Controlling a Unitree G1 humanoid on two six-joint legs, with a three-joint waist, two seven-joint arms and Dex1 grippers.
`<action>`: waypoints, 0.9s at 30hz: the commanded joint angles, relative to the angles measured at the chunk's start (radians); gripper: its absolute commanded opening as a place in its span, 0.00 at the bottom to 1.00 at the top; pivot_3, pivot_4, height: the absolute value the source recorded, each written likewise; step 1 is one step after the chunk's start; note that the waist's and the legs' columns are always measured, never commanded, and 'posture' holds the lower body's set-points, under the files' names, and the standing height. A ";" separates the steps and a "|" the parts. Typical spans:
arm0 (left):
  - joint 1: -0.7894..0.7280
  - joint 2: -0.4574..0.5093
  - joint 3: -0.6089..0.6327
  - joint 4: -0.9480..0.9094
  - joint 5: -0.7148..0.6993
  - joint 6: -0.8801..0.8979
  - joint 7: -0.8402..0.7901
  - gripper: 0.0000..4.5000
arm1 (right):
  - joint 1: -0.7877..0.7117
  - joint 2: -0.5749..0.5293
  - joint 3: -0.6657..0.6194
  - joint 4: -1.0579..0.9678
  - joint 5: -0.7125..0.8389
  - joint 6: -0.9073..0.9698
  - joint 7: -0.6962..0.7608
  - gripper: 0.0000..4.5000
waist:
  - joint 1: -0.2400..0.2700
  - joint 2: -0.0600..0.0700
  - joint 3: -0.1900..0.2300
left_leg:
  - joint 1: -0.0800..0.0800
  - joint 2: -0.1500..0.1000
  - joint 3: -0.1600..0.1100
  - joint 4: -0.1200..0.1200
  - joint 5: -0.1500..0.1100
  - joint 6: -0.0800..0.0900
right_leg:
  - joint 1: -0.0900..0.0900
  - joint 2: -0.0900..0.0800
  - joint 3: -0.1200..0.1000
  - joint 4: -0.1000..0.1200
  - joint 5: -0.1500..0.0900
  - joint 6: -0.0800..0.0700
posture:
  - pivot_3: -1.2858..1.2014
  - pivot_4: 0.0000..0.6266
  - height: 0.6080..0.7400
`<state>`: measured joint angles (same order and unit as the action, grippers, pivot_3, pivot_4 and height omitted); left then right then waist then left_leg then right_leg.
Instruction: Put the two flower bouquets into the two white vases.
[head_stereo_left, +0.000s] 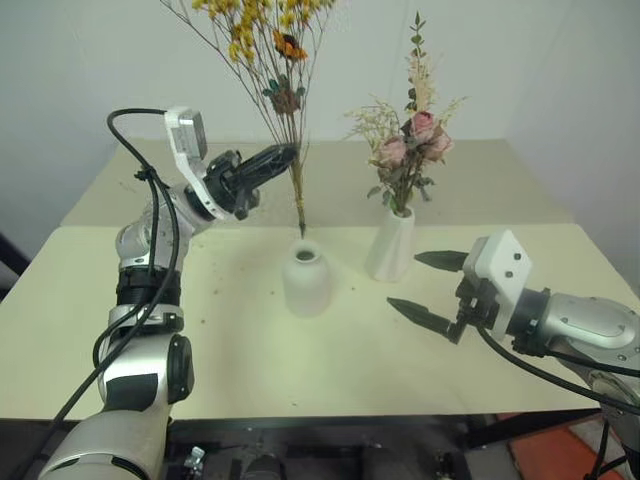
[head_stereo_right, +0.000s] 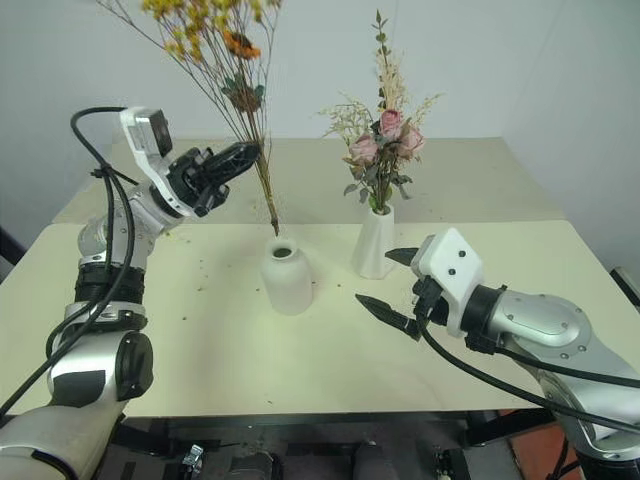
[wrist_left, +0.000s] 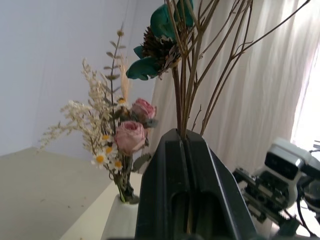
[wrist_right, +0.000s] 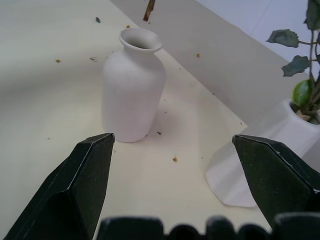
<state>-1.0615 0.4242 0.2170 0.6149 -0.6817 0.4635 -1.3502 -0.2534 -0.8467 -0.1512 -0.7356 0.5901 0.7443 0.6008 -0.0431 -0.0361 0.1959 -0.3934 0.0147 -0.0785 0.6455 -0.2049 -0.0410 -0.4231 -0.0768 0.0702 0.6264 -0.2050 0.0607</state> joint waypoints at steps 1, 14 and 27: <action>-0.019 -0.002 0.002 0.046 0.022 -0.031 -0.018 0.00 | -0.003 -0.003 -0.029 -0.030 -0.007 0.001 -0.019 1.00 | 0.000 0.000 0.000 | 0.000 0.000 0.000 0.000 0.000 0.000 | 0.000 0.000 0.000 0.000 0.000 0.000 | 0.52 0.24 1.00; 0.033 -0.041 -0.005 0.076 0.069 -0.064 -0.024 0.00 | 0.013 0.000 0.003 -0.011 -0.086 -0.040 -0.027 1.00 | 0.000 0.000 0.000 | 0.000 0.000 0.000 0.000 0.000 0.000 | 0.000 0.000 0.000 0.000 0.000 0.000 | 0.52 0.24 1.00; 0.088 -0.070 -0.054 0.078 0.147 -0.196 -0.091 0.00 | 0.039 0.033 0.026 -0.003 -0.181 -0.111 -0.012 1.00 | 0.000 0.000 0.000 | 0.000 0.000 0.000 0.000 0.000 0.000 | 0.000 0.000 0.000 0.000 0.000 0.000 | 0.52 0.24 1.00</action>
<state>-0.9698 0.3546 0.1626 0.7041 -0.5358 0.2886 -1.4305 -0.2128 -0.8134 -0.1175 -0.7247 0.4200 0.6666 0.5883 -0.0427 -0.0361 0.1959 -0.3937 0.0146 -0.0786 0.6456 -0.2049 -0.0410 -0.4232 -0.0768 0.0702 0.6264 -0.2051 0.0610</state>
